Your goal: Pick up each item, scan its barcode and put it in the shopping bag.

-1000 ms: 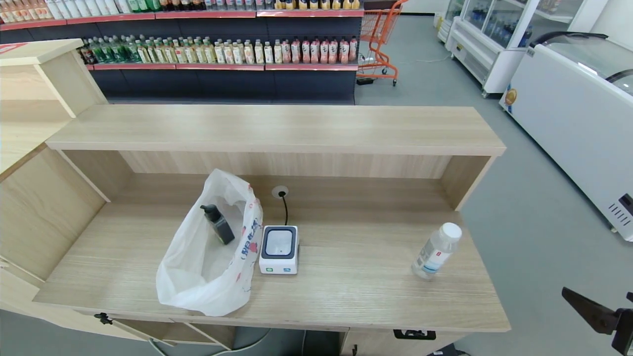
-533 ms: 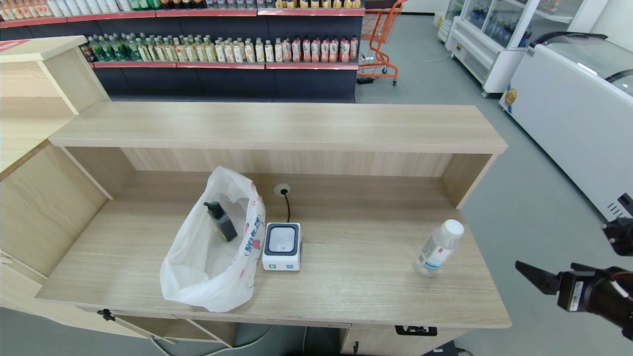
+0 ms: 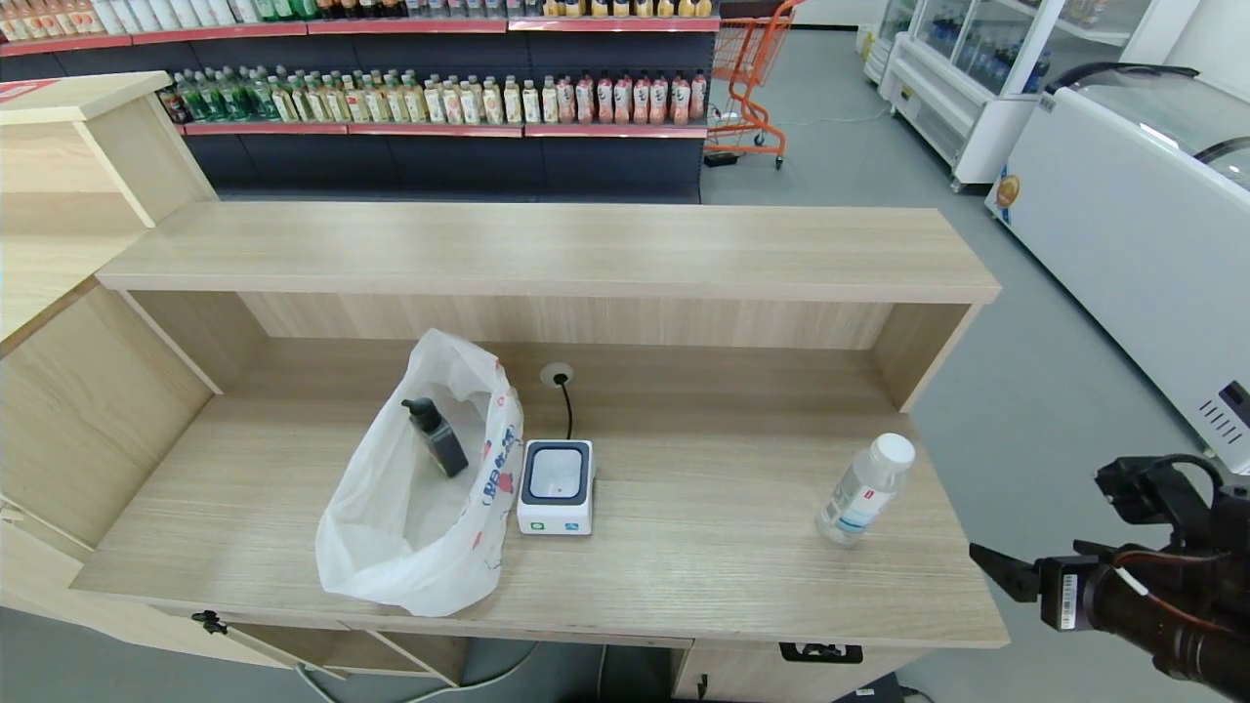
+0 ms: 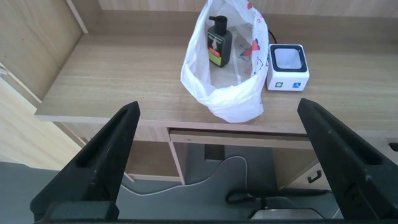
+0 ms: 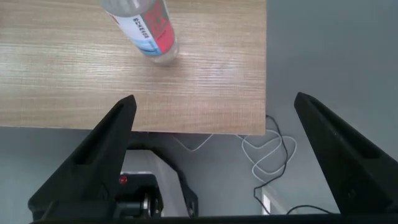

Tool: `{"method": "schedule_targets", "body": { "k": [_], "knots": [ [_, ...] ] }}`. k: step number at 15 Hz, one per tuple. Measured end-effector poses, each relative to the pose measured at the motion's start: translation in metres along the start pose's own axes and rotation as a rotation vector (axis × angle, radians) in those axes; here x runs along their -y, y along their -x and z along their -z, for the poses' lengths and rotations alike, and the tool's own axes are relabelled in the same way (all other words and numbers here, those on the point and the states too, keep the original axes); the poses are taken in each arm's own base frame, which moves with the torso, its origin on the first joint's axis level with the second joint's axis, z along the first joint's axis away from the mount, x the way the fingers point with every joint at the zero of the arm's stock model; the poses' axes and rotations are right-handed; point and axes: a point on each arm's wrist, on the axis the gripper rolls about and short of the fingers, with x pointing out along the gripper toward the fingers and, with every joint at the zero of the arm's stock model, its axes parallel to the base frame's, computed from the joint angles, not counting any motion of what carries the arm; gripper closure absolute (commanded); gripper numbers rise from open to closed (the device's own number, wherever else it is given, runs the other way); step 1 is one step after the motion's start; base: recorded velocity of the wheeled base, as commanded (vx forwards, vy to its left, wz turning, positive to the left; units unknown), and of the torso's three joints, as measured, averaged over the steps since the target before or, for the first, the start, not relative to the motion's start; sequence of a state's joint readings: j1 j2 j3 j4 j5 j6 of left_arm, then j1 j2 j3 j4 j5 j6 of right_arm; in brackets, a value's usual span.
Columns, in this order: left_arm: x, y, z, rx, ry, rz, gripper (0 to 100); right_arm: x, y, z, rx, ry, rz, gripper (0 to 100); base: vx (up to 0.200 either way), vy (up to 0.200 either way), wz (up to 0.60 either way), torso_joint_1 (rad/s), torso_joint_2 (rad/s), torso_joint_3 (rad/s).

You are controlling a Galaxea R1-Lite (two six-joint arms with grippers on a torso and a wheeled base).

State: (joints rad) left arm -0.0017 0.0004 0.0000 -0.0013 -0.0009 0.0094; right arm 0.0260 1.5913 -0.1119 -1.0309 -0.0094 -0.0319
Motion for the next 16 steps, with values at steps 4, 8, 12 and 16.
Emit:
{"method": "schedule_targets", "body": {
  "k": [4, 8, 12, 16],
  "knots": [
    [0.0, 0.0, 0.0, 0.0, 0.0, 0.0, 0, -0.012, -0.024, 0.002, 0.04, 0.066, -0.046, 0, 0.0, 0.0, 0.0, 0.0, 0.0, 0.0],
    [0.0, 0.0, 0.0, 0.0, 0.0, 0.0, 0, -0.019, -0.043, 0.006, 0.072, 0.125, -0.064, 0, 0.0, 0.0, 0.0, 0.0, 0.0, 0.0],
    [0.0, 0.0, 0.0, 0.0, 0.0, 0.0, 0, -0.021, -0.061, 0.009, 0.124, 0.15, -0.061, 0, 0.0, 0.0, 0.0, 0.0, 0.0, 0.0],
    [0.0, 0.0, 0.0, 0.0, 0.0, 0.0, 0, -0.027, -0.076, 0.017, 0.111, 0.161, -0.086, 0, 0.0, 0.0, 0.0, 0.0, 0.0, 0.0]
  ]
}}
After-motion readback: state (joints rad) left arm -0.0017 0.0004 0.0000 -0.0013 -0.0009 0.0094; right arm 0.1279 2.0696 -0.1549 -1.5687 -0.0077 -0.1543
